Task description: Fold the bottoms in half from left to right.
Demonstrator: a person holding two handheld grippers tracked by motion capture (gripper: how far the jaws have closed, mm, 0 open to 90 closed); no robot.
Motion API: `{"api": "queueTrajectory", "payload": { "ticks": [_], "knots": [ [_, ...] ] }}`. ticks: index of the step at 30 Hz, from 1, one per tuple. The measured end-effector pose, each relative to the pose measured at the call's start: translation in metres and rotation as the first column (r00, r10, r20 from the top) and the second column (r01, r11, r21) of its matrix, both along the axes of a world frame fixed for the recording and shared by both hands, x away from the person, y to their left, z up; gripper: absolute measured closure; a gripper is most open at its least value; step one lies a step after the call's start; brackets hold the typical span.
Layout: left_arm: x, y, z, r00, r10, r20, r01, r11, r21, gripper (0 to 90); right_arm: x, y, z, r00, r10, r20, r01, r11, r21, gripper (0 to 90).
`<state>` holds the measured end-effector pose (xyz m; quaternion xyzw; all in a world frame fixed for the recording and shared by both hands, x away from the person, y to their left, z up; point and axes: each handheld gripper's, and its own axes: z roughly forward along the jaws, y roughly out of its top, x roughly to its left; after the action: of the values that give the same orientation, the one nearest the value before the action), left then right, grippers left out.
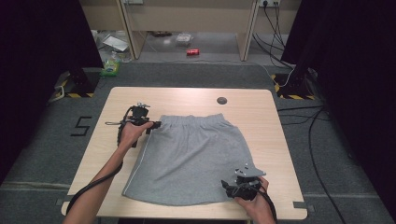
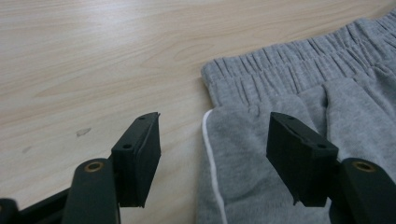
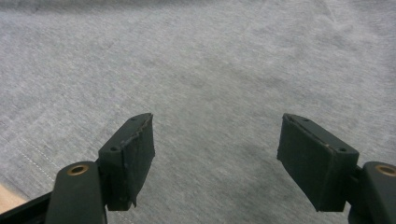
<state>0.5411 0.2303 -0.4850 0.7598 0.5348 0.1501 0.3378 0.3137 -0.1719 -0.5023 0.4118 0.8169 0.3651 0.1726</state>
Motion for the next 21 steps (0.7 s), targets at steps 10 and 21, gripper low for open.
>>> {"api": "queueTrajectory", "payload": {
  "ticks": [10,21],
  "knots": [
    [0.022,-0.013,-0.006,0.9994,0.011,-0.033,-0.011,0.9999,-0.006,46.8,0.0,0.001,-0.001,1.0,0.004,-0.001,-0.004,1.0,0.003,27.4],
    [0.033,-0.026,-0.013,0.9979,-0.013,-0.063,0.016,0.9988,0.046,57.1,0.0,0.003,-0.001,0.9999,0.013,0.005,-0.013,1.0,0.003,27.5]
  ]
}}
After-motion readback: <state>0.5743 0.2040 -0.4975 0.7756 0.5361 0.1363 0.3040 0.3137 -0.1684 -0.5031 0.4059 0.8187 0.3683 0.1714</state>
